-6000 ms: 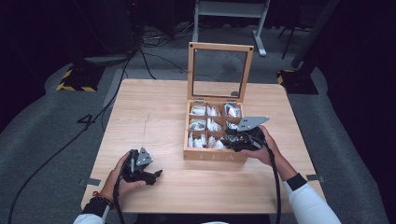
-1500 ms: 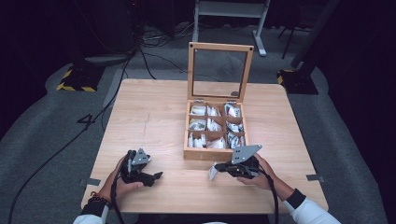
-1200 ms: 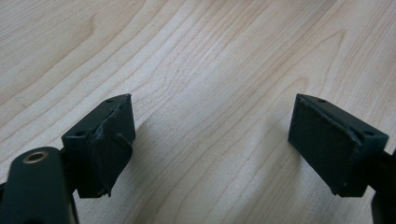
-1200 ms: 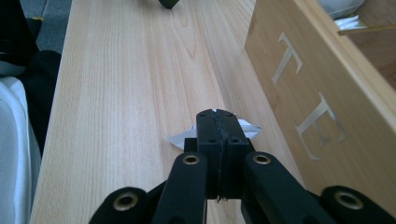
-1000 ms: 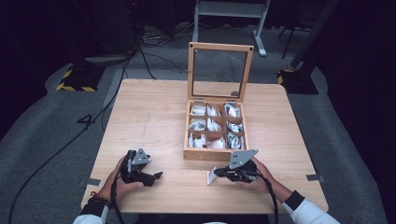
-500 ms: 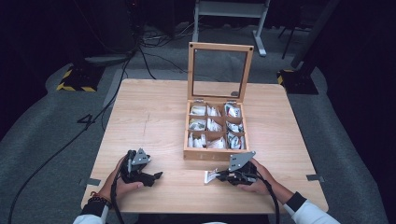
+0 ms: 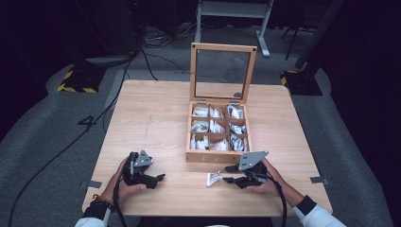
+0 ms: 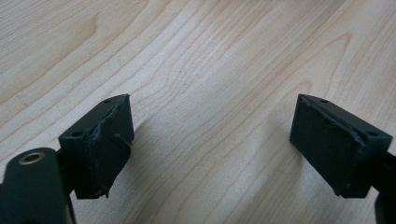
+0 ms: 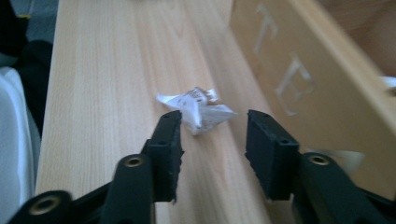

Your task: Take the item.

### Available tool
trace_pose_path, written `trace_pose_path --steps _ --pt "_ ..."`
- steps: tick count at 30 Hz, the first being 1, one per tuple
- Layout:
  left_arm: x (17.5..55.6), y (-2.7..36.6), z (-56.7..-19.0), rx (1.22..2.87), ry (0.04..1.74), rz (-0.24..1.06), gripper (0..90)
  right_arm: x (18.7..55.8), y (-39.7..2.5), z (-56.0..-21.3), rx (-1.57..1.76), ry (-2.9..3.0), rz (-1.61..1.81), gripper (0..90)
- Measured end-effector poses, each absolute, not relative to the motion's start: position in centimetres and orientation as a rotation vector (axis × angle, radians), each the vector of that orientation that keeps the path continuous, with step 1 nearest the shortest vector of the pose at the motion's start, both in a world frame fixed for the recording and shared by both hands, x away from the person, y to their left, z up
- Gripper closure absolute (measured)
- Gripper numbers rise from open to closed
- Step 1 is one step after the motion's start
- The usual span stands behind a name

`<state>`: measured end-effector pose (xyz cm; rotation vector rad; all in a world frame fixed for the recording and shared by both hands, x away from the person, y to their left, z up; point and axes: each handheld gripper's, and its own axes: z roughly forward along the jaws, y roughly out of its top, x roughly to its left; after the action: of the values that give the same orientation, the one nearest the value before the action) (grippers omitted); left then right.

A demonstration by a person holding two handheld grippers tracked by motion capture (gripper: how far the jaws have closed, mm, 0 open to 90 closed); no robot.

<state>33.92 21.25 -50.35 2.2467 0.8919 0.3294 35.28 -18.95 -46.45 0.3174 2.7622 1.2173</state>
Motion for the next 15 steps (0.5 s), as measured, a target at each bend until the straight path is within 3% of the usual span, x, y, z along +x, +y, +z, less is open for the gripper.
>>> trace_pose_path --steps 15 --pt "35.0 20.8 -49.0 2.270 0.903 0.325 17.4 36.2 -21.6 -43.3 0.400 2.625 1.279 38.4"
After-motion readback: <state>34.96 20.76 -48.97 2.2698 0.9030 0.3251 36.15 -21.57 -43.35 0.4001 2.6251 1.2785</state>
